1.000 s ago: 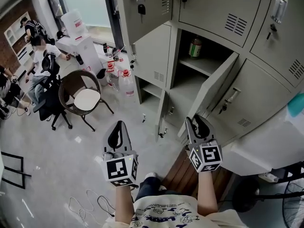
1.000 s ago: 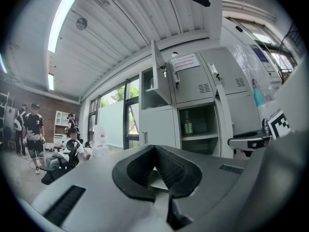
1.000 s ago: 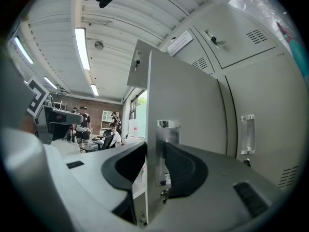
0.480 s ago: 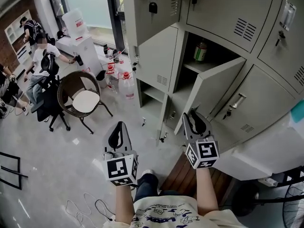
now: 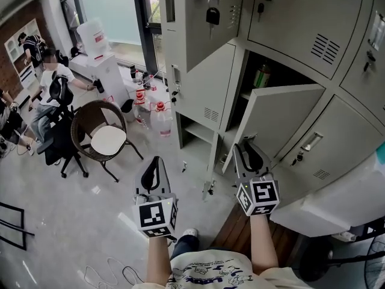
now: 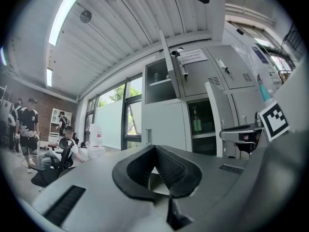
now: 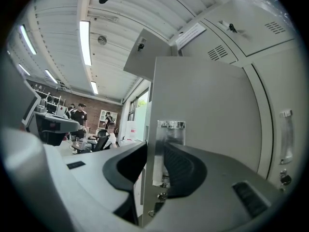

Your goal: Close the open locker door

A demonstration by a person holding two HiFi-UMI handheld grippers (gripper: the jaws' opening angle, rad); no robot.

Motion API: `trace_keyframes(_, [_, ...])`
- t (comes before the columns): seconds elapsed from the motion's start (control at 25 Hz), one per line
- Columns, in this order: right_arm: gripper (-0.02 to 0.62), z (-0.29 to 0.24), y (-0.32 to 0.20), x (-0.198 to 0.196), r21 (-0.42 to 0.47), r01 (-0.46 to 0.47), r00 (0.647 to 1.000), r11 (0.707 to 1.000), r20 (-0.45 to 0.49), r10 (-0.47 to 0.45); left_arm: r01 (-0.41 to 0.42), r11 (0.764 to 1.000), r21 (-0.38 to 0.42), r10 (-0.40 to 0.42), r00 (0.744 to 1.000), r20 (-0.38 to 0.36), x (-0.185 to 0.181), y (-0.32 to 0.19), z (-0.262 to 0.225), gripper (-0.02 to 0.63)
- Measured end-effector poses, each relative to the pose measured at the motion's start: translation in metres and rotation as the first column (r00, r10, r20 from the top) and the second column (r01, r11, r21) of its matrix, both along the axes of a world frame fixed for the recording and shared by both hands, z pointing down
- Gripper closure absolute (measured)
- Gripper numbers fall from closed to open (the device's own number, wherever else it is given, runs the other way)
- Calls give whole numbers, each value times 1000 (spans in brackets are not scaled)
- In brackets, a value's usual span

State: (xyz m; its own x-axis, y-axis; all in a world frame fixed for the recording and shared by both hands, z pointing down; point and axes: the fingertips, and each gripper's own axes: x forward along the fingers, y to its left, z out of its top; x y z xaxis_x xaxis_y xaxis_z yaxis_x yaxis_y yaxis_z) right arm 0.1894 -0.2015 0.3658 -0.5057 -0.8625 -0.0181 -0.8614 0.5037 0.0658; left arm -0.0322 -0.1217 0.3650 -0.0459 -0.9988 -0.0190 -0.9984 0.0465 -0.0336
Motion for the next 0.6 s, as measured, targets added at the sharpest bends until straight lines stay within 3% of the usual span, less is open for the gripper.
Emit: trace_keyframes(0.6, [501,2,-74,-23,49,-104,994,993,-39,106,-106,994,26,106,994,23,-22,-66,15,603])
